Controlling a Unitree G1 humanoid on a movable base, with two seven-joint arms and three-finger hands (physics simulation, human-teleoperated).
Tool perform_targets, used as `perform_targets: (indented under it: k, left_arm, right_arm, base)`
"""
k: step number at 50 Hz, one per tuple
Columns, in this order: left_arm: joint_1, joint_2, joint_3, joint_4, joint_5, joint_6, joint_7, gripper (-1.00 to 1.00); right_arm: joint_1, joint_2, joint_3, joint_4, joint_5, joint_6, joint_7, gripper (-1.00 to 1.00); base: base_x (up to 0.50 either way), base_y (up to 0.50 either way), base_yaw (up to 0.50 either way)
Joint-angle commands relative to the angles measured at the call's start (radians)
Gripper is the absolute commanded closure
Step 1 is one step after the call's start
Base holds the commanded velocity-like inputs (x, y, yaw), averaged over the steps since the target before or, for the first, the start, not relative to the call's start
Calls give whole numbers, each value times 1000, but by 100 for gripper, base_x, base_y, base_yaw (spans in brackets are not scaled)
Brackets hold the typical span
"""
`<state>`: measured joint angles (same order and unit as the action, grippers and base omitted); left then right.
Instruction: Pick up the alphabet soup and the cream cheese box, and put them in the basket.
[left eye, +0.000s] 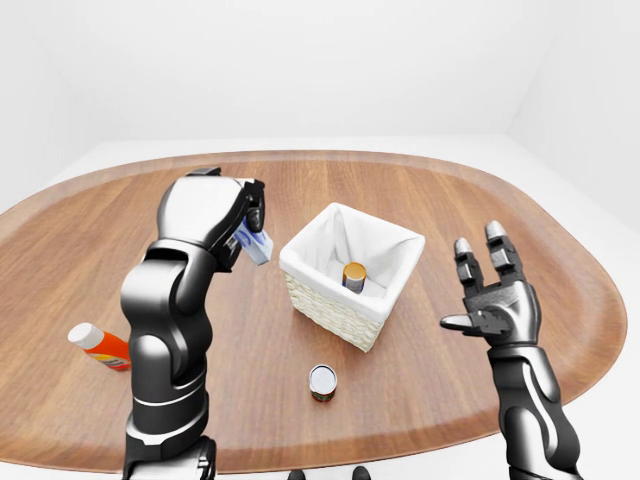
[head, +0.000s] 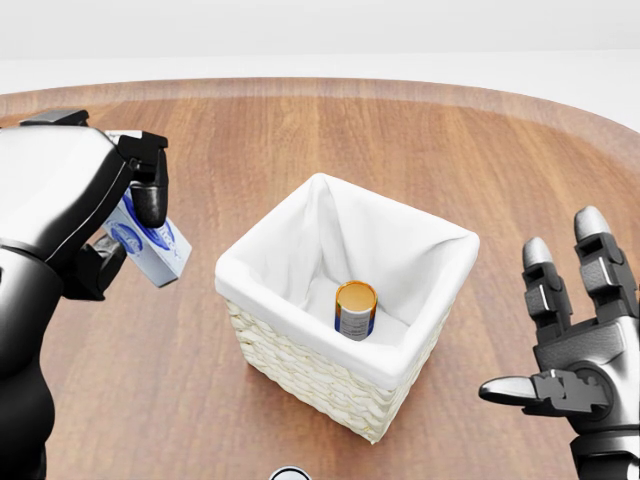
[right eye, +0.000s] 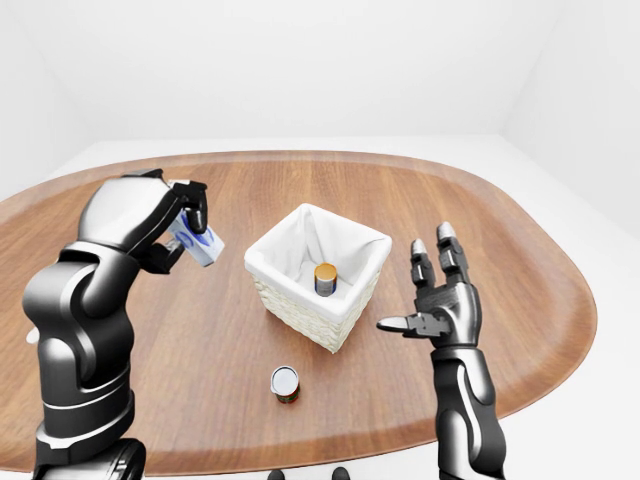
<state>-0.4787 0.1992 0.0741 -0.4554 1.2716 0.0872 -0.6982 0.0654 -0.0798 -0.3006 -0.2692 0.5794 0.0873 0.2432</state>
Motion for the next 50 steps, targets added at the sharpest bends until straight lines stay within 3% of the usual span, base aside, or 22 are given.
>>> perform_targets:
  k: [1,7,18,34,50]
  left_arm:
    - [-66,-34,-24,-16,-71,0,0,100]
    - [-86,-80,-65,28,-67,0,3,100]
    - [-143,-130,-105,160,-97,0,83,100]
    - [-231,-146,-121,368,-160,0,219,100]
    - [-390,-140,-127,777,-258,0,444,100]
  right_arm:
    - [4,2,4,1,-7,0,5,-100]
    - [5,3,2,-4,-5,0,5,-100]
    - [3,1,-2,-2,0,0,7,-100]
    - [6,3,1,1,-4,0,12,-100]
    - [8,2,-6,1,3,0,15,-100]
  base:
    - [0,0,0]
    - [0,0,0]
    - [0,0,0]
    - [0,0,0]
    - [0,0,0]
